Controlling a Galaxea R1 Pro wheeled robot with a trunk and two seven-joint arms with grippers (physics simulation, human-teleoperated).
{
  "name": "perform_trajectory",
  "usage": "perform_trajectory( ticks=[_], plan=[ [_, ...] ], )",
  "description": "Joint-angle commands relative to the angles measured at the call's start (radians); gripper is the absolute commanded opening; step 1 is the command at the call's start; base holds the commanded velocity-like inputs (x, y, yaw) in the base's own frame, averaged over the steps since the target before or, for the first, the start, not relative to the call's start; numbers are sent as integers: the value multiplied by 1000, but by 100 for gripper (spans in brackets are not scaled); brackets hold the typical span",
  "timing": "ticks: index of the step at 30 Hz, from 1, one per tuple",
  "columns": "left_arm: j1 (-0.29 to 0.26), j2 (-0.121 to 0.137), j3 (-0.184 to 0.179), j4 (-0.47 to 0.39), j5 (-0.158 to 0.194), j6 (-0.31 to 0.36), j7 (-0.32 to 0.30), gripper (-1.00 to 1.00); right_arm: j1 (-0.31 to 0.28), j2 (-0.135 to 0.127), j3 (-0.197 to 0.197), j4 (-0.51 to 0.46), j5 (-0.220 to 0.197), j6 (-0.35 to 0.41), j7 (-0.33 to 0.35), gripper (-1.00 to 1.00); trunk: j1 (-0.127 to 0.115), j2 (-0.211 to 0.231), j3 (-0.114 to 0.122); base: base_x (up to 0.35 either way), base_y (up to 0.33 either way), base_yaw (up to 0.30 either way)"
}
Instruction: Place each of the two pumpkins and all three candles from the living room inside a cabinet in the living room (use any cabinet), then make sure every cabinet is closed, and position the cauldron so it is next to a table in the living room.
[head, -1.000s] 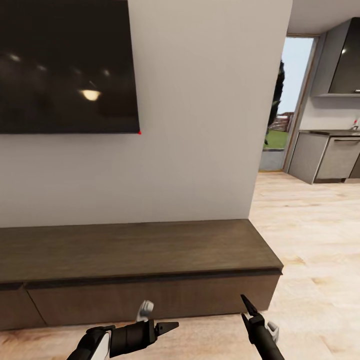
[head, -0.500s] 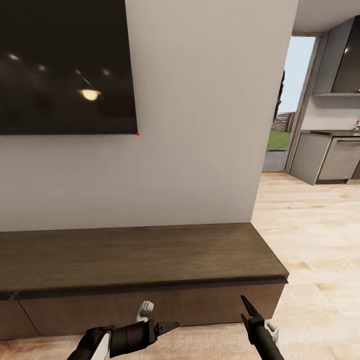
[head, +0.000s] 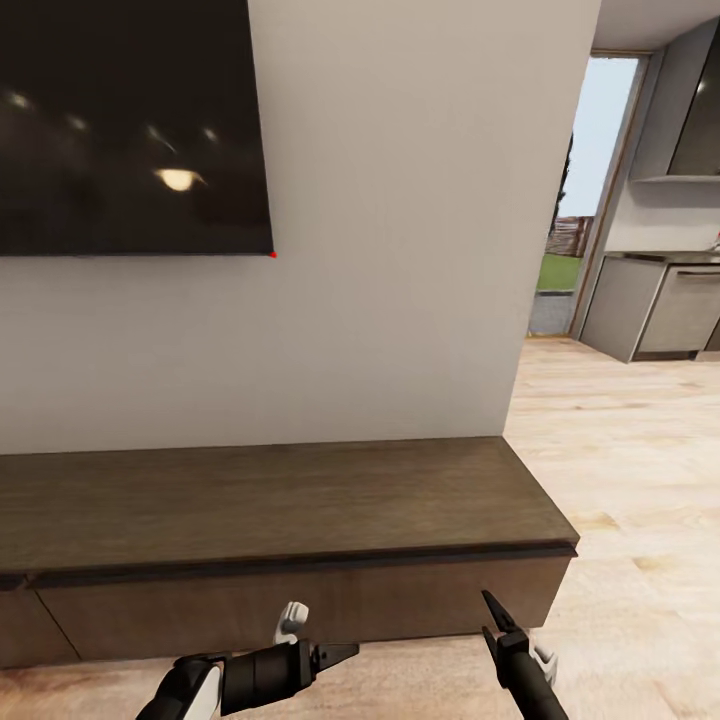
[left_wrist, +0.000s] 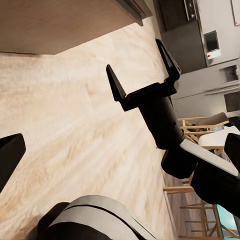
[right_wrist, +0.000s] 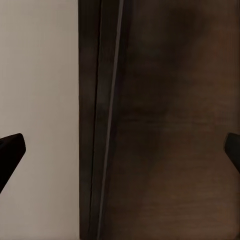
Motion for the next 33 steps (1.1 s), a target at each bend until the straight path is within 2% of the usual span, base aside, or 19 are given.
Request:
perform_trajectory(
  ticks=[1,9,14,17,23,33],
  plan=[
    [0,0,-2,0,6,7,1,100,0,0,-1,1,-11,11,3,100,0,0,-1,0,0,0],
    [0,0,-9,0,7,7,1,100,0,3,0,-10,-17,15,-1,100,0,0,-1,0,0,0],
    [0,-1,-9,0,7,7,1,100,0,2,1,-12,-85,47,0,100,0,0,-1,0,0,0],
    [0,2,-9,0,7,7,1,100,0,1,2,-13,-105,63,2,100,0,0,-1,0,0,0],
    [0,3,-9,0,7,7,0,100,0,2,2,-12,-113,72,-1,100,2,-2,-24,0,0,0],
    [0,4,-9,0,8,7,-1,100,0,3,2,-13,-114,73,4,100,2,-2,-24,0,0,0]
  ],
)
